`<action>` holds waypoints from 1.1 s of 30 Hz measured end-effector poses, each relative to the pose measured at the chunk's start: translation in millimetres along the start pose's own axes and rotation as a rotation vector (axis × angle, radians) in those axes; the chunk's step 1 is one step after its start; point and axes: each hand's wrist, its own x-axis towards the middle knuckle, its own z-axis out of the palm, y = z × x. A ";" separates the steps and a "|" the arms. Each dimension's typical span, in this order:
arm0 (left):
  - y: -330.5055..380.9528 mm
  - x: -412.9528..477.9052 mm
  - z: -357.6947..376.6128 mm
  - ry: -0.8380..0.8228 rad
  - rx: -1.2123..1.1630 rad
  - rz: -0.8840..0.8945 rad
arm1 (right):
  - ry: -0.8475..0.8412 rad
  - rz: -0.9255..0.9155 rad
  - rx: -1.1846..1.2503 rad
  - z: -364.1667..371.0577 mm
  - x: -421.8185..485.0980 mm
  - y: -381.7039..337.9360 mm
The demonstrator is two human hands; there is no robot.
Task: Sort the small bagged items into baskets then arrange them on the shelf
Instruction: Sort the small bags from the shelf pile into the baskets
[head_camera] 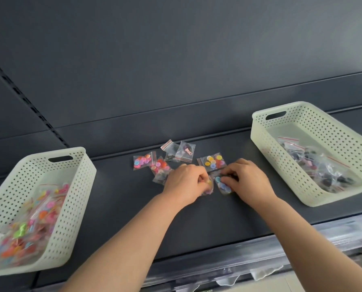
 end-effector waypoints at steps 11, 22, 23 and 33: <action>20.9 44.3 8.7 0.052 0.162 -0.278 | -0.037 0.062 -0.149 -9.7 -8.3 6.8; -29.0 -25.1 -59.8 0.393 -0.070 -0.386 | 0.140 -0.121 0.016 -6.2 15.3 -75.4; -41.0 -38.4 -74.1 0.439 -0.072 -0.415 | 0.132 -0.163 0.035 -0.1 18.3 -94.7; -166.8 -181.3 -144.6 0.603 -0.008 -0.833 | -0.038 -0.531 0.179 67.9 16.8 -278.8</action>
